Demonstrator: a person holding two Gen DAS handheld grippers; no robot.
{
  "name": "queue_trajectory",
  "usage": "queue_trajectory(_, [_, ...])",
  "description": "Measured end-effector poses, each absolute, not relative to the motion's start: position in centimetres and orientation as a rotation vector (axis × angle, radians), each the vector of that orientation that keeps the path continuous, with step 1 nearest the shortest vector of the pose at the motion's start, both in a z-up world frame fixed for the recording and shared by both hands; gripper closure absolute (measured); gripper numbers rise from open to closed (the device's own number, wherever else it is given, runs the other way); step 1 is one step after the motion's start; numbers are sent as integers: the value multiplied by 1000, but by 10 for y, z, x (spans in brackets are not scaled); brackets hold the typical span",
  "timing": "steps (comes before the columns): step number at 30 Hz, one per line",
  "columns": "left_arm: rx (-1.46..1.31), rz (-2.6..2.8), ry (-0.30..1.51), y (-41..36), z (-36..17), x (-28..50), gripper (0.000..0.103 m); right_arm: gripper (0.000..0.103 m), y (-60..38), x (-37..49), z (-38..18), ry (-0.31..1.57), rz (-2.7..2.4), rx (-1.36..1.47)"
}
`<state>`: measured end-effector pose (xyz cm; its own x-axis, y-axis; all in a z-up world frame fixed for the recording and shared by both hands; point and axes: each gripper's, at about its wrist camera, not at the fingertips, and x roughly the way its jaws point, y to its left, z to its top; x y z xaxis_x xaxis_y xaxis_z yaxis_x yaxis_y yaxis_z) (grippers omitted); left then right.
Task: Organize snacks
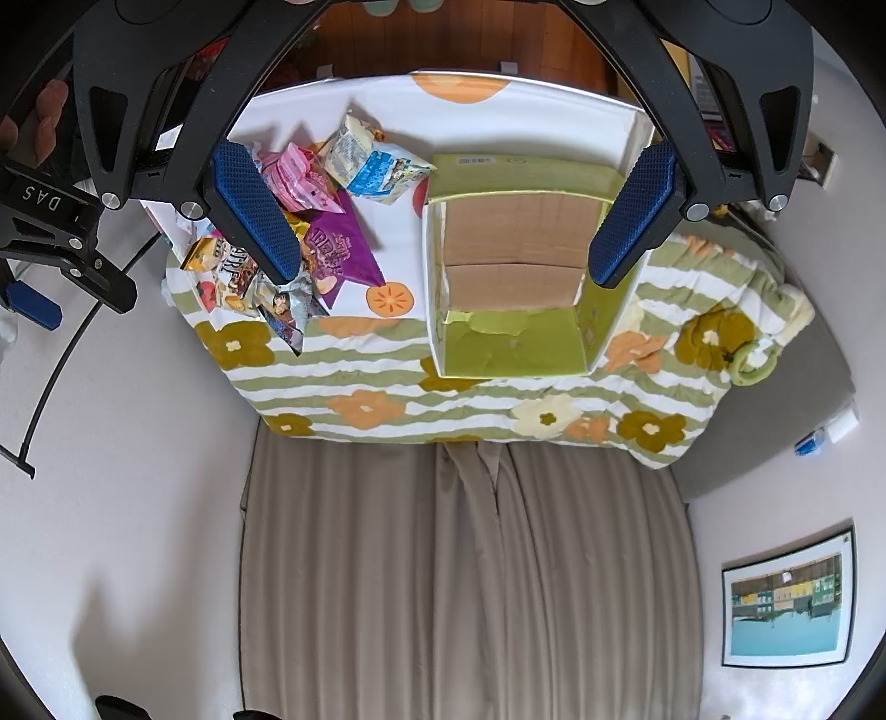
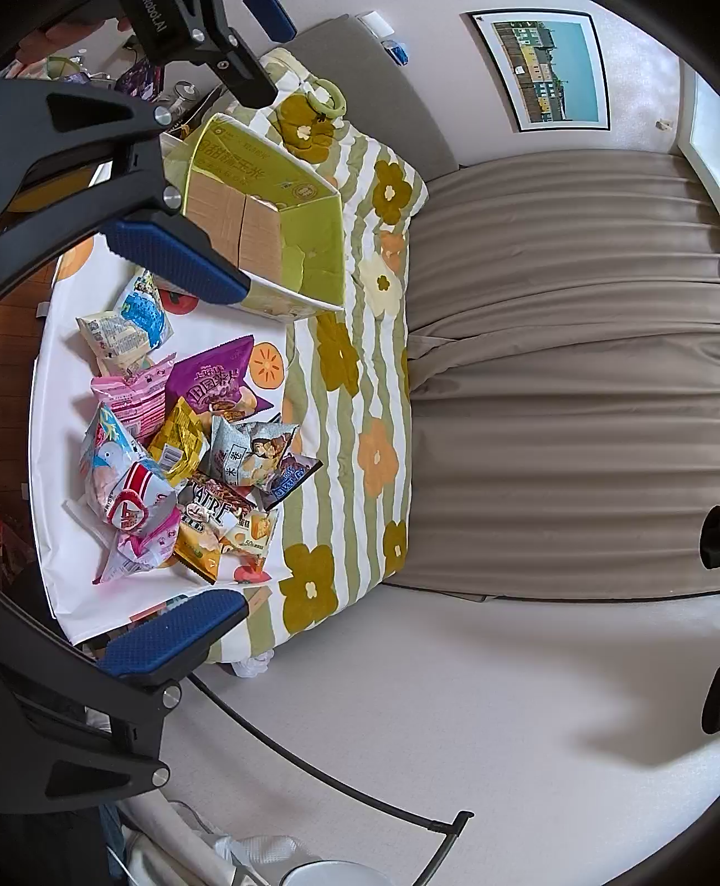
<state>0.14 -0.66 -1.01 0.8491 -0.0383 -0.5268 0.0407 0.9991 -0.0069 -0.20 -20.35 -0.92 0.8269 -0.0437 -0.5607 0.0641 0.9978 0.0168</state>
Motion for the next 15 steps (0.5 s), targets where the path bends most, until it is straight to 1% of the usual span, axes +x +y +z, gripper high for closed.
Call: queue_trajectory(15, [9, -40, 556, -12, -10, -1, 0, 0, -204, -3, -9, 598, -56, 39])
